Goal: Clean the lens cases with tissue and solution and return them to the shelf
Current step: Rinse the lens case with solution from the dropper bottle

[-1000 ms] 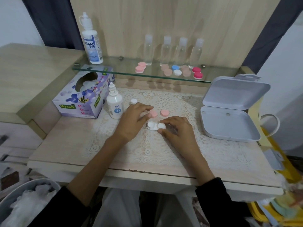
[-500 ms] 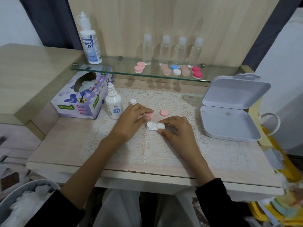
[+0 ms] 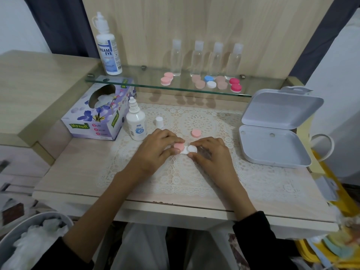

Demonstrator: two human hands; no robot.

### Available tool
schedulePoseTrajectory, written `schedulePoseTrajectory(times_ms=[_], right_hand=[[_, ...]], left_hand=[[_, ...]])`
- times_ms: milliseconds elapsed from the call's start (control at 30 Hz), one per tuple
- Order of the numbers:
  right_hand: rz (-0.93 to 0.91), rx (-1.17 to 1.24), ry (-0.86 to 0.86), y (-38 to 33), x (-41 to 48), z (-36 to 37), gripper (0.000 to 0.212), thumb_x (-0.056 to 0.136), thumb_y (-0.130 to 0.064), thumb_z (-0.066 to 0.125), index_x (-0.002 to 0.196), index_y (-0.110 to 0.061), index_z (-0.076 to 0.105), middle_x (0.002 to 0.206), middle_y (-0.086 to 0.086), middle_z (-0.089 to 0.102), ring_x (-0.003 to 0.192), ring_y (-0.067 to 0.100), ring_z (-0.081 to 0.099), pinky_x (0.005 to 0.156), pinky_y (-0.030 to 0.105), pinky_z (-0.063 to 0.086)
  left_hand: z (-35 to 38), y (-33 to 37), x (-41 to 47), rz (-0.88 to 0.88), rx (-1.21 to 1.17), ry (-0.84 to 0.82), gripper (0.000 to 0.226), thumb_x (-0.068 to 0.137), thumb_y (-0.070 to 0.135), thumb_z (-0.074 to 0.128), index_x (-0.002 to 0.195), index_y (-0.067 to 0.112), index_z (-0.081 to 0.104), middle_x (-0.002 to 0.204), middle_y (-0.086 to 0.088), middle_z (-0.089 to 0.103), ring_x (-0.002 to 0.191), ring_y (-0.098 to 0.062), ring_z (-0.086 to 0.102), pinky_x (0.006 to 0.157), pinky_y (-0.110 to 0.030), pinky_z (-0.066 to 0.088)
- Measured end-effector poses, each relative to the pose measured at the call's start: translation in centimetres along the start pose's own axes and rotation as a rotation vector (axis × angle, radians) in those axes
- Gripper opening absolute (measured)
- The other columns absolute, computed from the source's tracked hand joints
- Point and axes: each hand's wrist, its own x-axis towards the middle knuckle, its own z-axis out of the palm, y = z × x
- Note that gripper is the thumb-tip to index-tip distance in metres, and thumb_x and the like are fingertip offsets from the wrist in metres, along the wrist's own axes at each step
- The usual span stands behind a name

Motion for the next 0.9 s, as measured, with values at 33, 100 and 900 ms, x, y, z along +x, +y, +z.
schedulePoseTrajectory(times_ms=[33,100,900], right_hand=[[-0.001,-0.001,0.0,0.01,0.0,0.01,0.026,0.079,-0.027,0.077,0.105,-0.022,0.073,0.097,-0.017,0.06,0.096,0.012,0.047,0.078,0.014,0.032],[-0.003,0.002,0.0,0.0,-0.02,0.02,0.026,0.08,-0.027,0.077,0.105,-0.022,0.073,0.096,-0.017,0.06,0.095,0.011,0.047,0.077,0.014,0.032],[0.005,0.012,-0.014,-0.29,-0.11,-0.11,0.023,0.082,-0.028,0.075,0.103,-0.022,0.074,0.101,-0.007,0.067,0.097,0.014,0.049,0.079,0.024,0.037]], left_hand=[[0.0,0.03,0.05,-0.003,0.009,0.0,0.046,0.085,0.047,0.045,0.117,0.022,0.066,0.104,0.013,0.056,0.1,-0.006,0.047,0.088,-0.033,0.041],[0.0,0.02,0.1,-0.007,0.026,-0.001,0.046,0.085,0.047,0.044,0.117,0.022,0.066,0.104,0.013,0.056,0.1,-0.006,0.046,0.088,-0.037,0.042],[0.75,-0.68,0.22,0.055,0.003,-0.062,0.036,0.086,0.013,0.053,0.119,0.021,0.065,0.112,0.006,0.063,0.1,-0.017,0.053,0.087,-0.037,0.044]])
